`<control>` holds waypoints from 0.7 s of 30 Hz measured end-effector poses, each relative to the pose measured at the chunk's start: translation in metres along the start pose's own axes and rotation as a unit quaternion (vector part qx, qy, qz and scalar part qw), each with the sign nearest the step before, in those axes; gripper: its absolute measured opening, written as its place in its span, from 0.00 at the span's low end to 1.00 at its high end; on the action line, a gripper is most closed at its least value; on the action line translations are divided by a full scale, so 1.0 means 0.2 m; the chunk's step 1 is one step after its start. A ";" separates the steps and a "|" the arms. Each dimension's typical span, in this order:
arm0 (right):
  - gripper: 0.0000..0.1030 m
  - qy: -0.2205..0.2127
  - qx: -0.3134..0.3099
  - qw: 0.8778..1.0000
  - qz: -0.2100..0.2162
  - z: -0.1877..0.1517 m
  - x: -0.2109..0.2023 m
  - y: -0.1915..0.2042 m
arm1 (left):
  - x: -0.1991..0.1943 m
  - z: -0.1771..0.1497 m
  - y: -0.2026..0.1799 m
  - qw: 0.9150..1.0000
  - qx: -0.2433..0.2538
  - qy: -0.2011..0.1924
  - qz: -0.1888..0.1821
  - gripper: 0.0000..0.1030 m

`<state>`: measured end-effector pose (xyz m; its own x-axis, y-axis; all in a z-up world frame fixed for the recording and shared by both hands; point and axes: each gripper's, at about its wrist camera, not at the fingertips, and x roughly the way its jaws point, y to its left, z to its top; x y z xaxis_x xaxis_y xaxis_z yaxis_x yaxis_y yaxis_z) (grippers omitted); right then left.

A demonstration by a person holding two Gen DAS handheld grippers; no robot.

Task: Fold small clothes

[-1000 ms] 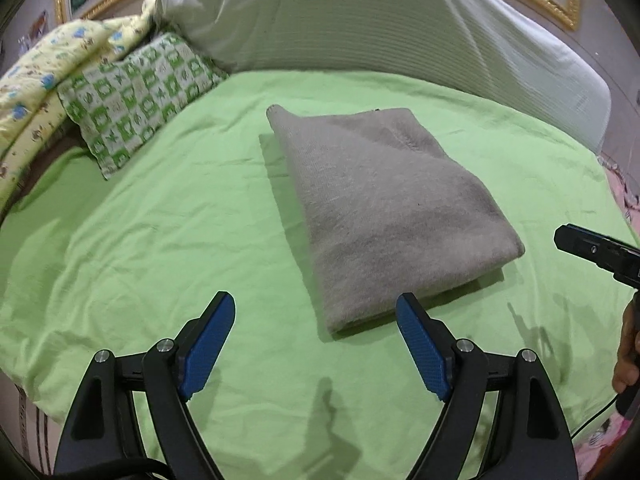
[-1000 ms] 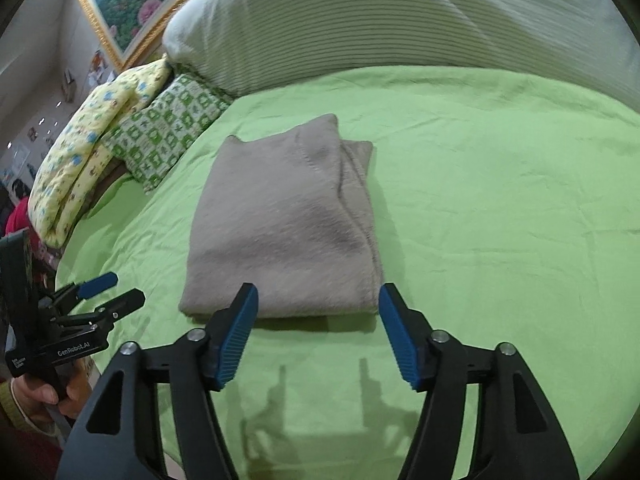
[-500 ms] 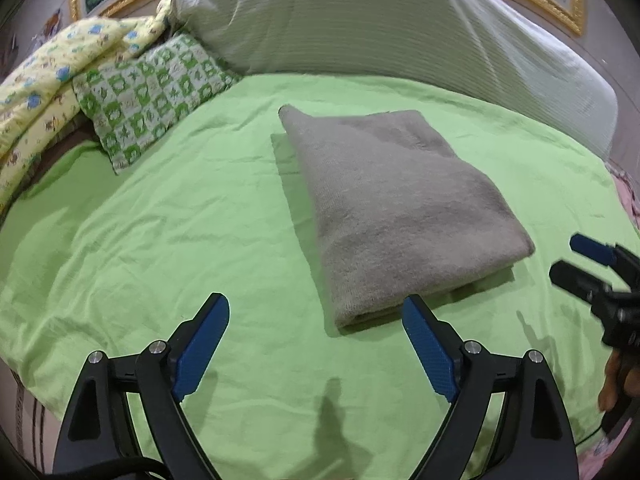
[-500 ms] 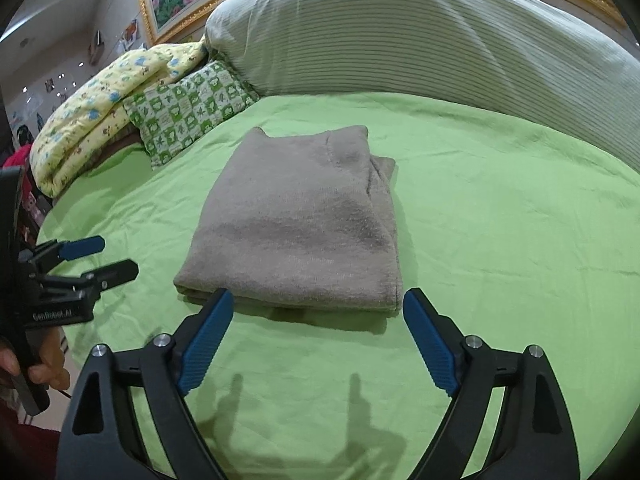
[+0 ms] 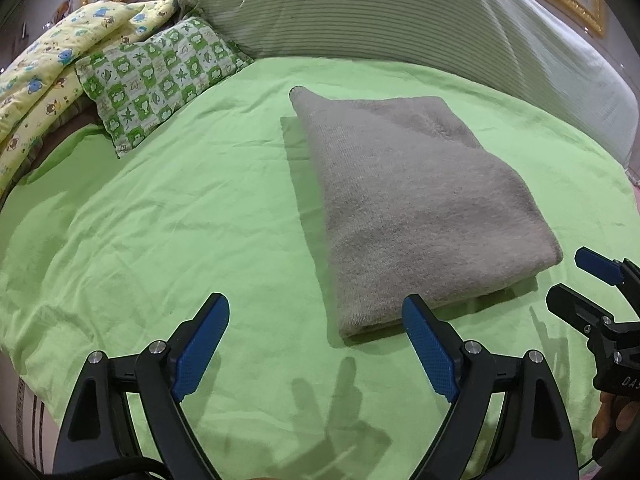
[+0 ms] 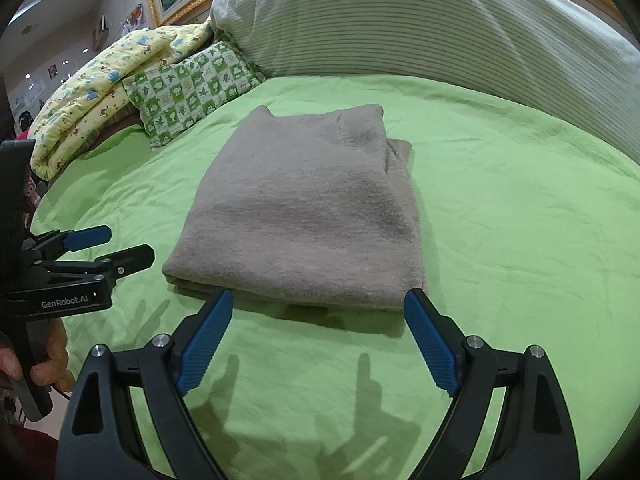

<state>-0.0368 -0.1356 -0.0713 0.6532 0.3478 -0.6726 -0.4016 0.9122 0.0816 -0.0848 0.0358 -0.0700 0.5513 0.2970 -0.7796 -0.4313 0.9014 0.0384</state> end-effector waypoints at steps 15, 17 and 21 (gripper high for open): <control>0.86 0.001 0.001 1.000 0.005 0.01 0.04 0.01 | 0.00 0.02 -0.05 1.000 0.014 -0.010 -0.004 0.86; 0.86 0.001 0.002 1.000 0.004 0.01 0.04 0.01 | 0.00 0.02 -0.05 1.000 0.015 -0.011 -0.004 0.86; 0.86 -0.001 0.004 1.000 0.003 0.01 0.04 0.01 | -0.01 0.02 -0.06 1.000 0.020 -0.012 -0.006 0.86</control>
<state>-0.0307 -0.1307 -0.0759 0.6521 0.3530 -0.6710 -0.4001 0.9120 0.0910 -0.0774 0.0268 -0.0663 0.5739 0.2927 -0.7648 -0.3949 0.9171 0.0546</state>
